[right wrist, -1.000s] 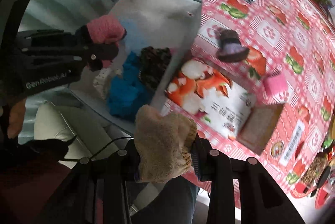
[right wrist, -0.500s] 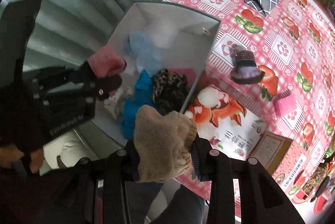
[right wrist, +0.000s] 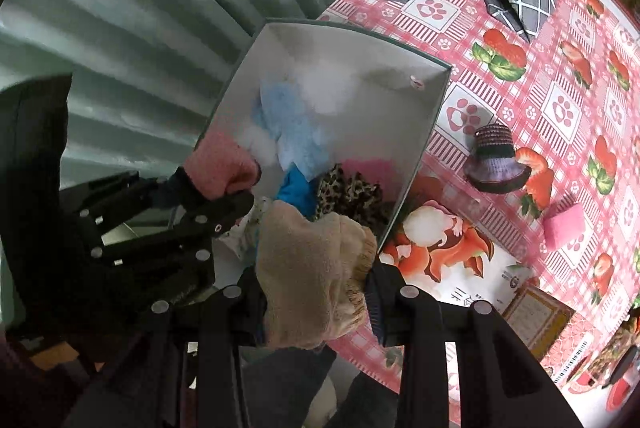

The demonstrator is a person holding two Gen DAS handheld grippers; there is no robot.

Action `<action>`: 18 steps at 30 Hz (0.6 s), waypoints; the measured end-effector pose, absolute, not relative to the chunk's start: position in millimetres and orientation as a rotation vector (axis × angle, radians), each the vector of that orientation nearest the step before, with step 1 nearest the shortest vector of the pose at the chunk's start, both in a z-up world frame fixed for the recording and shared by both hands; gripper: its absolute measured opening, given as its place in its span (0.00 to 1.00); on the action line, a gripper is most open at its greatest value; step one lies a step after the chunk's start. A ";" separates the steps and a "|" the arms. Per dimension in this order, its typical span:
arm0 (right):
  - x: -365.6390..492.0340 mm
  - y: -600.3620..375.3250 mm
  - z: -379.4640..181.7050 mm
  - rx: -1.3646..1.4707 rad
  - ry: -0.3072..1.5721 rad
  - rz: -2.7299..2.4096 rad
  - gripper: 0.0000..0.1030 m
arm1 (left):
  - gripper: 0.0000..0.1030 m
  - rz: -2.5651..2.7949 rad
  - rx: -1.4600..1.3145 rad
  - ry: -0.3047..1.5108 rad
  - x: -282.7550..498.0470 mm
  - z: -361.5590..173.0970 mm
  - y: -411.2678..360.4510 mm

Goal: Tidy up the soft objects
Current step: 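Lower the pink sock and beige sock with both tools into the box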

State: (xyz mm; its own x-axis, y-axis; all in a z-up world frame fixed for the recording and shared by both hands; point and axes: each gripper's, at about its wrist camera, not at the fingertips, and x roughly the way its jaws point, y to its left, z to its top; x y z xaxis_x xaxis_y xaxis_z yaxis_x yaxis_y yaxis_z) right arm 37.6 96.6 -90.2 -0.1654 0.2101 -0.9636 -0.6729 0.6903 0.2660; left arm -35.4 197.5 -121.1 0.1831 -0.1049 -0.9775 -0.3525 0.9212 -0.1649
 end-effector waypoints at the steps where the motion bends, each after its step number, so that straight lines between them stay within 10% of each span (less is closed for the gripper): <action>1: 39.0 97.5 -91.2 -0.389 1.555 0.811 0.37 | 0.31 0.184 -0.396 1.387 -35.2 -121.8 198.7; 18: 63.3 129.7 -99.1 -0.334 1.569 0.819 0.39 | 0.40 0.211 -0.414 1.414 -32.4 -133.6 204.1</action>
